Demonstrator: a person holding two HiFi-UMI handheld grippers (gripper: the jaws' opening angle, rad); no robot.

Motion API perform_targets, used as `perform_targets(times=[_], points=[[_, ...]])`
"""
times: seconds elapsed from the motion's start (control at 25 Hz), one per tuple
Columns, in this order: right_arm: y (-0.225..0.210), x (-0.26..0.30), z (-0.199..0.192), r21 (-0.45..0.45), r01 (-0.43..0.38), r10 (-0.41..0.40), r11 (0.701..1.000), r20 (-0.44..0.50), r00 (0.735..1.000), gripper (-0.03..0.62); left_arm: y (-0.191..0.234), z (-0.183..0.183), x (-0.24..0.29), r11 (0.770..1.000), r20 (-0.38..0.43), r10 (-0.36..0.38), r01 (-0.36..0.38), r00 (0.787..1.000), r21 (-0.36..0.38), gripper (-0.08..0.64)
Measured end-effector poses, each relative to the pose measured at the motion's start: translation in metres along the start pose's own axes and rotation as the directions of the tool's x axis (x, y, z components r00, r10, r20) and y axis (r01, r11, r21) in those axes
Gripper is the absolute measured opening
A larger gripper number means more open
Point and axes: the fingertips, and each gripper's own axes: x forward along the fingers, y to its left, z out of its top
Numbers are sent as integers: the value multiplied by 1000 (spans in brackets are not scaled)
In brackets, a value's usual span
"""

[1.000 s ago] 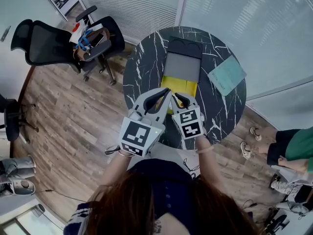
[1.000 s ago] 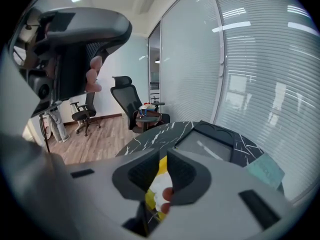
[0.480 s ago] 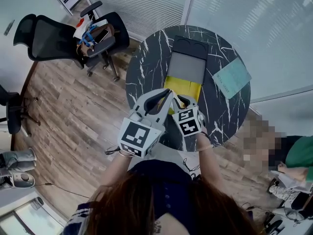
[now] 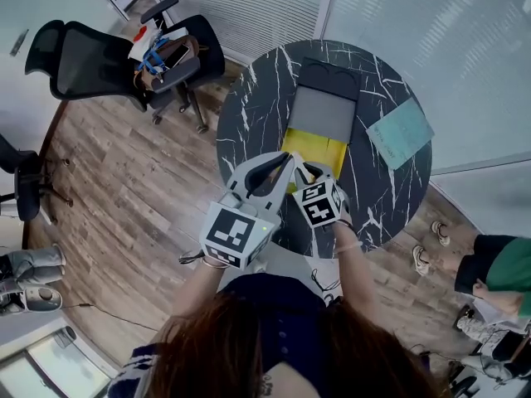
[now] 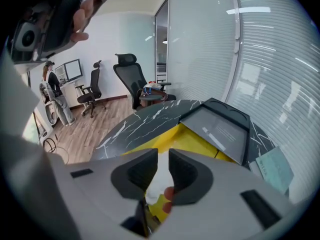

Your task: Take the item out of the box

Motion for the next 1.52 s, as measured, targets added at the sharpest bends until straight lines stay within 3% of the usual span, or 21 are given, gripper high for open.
perform_targets(times=[0.6, 1.52], points=[[8, 34, -29, -8, -43, 42, 999, -101, 994, 74, 9, -14, 3, 999, -35, 31, -32, 999, -30, 31], [3, 55, -50, 70, 3, 10, 998, -185, 983, 43, 12, -19, -10, 998, -48, 45, -47, 998, -29, 31]])
